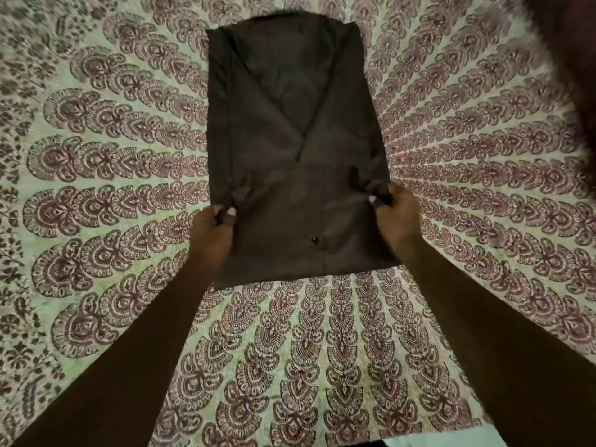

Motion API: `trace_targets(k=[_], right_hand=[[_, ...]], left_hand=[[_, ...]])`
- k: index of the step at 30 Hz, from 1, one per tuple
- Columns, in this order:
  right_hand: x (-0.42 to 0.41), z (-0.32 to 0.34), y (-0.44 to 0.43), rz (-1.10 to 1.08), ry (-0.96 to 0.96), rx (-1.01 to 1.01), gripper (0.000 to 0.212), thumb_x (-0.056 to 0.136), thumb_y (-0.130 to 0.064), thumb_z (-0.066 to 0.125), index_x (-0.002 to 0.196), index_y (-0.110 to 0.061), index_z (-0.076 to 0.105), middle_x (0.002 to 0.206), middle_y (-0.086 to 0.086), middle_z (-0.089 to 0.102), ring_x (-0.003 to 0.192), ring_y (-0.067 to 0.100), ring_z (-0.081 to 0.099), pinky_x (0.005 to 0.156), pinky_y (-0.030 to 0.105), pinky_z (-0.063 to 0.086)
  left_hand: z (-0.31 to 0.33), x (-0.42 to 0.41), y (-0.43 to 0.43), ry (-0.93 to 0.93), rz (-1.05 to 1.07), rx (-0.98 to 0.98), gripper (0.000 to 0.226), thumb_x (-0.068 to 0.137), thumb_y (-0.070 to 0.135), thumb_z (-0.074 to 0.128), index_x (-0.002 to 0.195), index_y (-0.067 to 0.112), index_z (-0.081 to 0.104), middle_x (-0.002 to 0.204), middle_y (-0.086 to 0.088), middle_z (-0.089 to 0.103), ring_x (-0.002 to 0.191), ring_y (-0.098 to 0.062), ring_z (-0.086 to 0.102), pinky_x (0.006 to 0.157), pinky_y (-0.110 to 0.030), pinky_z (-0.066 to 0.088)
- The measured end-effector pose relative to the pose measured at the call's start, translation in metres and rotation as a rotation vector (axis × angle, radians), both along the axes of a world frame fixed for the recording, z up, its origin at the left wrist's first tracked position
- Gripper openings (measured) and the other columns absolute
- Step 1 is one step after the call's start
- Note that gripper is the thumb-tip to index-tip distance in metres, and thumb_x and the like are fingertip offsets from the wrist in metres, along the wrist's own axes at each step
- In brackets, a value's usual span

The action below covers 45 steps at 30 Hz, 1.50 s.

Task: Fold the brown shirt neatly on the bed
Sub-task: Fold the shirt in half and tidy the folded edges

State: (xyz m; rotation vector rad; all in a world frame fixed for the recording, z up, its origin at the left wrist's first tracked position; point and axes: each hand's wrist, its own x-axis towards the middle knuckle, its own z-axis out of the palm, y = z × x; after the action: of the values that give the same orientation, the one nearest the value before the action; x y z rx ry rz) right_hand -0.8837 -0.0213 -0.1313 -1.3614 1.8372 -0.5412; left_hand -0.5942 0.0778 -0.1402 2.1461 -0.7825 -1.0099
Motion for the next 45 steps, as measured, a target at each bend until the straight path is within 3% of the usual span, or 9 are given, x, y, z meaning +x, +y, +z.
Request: trace_targets(k=[8,12,16,21,25,30,36,40,45], right_hand=[[-0.003,-0.011,-0.024,-0.152,0.071,-0.07,0.027,0.098,-0.026,0.07,0.102,0.0,0.067,0.094,0.013,0.067,0.089,0.025,0.06,0.071,0.026,0.035],[-0.002,-0.014,-0.032,-0.115,0.132,-0.144,0.027,0.093,-0.022,0.075,0.11,-0.004,0.064,0.088,0.002,0.065,0.091,0.025,0.064,0.094,0.045,0.052],[0.014,-0.002,-0.002,0.029,0.459,-0.409,0.037,0.096,-0.027,0.062,0.129,-0.011,0.057,0.126,0.016,0.059,0.119,0.035,0.053,0.098,0.047,0.046],[0.052,-0.007,0.063,0.684,0.509,-0.344,0.055,0.093,-0.034,0.045,0.146,-0.018,0.05,0.157,0.012,0.041,0.145,0.03,0.037,0.108,0.052,0.037],[0.052,-0.029,0.073,0.871,0.593,-0.242,0.06,0.102,-0.057,0.035,0.16,-0.045,0.025,0.175,0.002,0.004,0.161,0.025,0.007,0.12,0.057,0.019],[0.026,-0.038,0.03,0.836,0.729,-0.27,0.077,0.088,-0.09,0.026,0.157,-0.059,0.013,0.175,-0.004,-0.001,0.161,0.024,0.002,0.12,0.064,0.015],[-0.018,-0.035,-0.022,0.725,0.751,-0.187,0.076,0.09,-0.087,0.023,0.159,-0.054,0.015,0.175,-0.005,0.001,0.161,0.027,0.01,0.122,0.06,0.02],[-0.032,-0.014,-0.016,0.669,0.68,-0.18,0.075,0.098,-0.073,0.026,0.163,-0.036,0.02,0.174,0.007,0.003,0.16,0.033,0.006,0.123,0.062,0.017],[-0.07,-0.003,0.039,1.043,0.58,-0.309,0.073,0.091,-0.057,0.051,0.153,-0.018,0.042,0.17,0.012,0.022,0.142,0.03,0.046,0.113,0.058,0.027]], left_hand=[[0.004,0.003,0.0,-0.203,-0.02,0.07,0.041,0.108,0.033,0.044,0.102,0.0,0.067,0.104,-0.027,0.067,0.101,-0.041,0.062,0.08,-0.037,0.039],[0.013,-0.003,0.006,-0.267,0.019,0.058,0.033,0.106,0.033,0.049,0.118,0.004,0.058,0.114,-0.025,0.068,0.107,-0.042,0.063,0.08,-0.039,0.041],[0.022,-0.022,0.022,-0.691,-0.224,-0.085,0.05,0.101,0.037,0.057,0.139,0.007,0.048,0.144,-0.021,0.049,0.127,-0.04,0.05,0.1,-0.05,0.044],[-0.003,-0.037,0.016,-0.602,-0.785,-0.111,0.068,0.101,0.053,0.047,0.16,0.027,0.026,0.172,0.002,0.01,0.159,-0.026,0.01,0.122,-0.056,0.026],[-0.026,-0.038,0.012,-0.65,-0.751,0.038,0.084,0.094,0.072,0.041,0.163,0.035,0.012,0.173,0.005,-0.006,0.159,-0.033,-0.005,0.124,-0.062,0.013],[-0.028,-0.044,0.009,-0.726,-0.746,0.126,0.1,0.082,0.086,0.041,0.163,0.039,0.005,0.172,0.004,-0.015,0.156,-0.044,-0.011,0.122,-0.067,0.013],[-0.021,-0.04,0.005,-0.653,-0.765,0.13,0.098,0.081,0.085,0.043,0.162,0.041,0.008,0.172,0.008,-0.01,0.156,-0.045,-0.006,0.12,-0.067,0.012],[-0.006,-0.022,0.024,-0.546,-0.692,0.009,0.082,0.082,0.066,0.054,0.153,0.028,0.039,0.158,-0.004,0.029,0.143,-0.035,0.03,0.113,-0.062,0.029],[-0.008,0.007,0.081,-0.583,-0.91,-0.019,0.076,0.075,0.058,0.06,0.139,0.018,0.051,0.137,-0.009,0.045,0.122,-0.034,0.049,0.104,-0.057,0.039]])
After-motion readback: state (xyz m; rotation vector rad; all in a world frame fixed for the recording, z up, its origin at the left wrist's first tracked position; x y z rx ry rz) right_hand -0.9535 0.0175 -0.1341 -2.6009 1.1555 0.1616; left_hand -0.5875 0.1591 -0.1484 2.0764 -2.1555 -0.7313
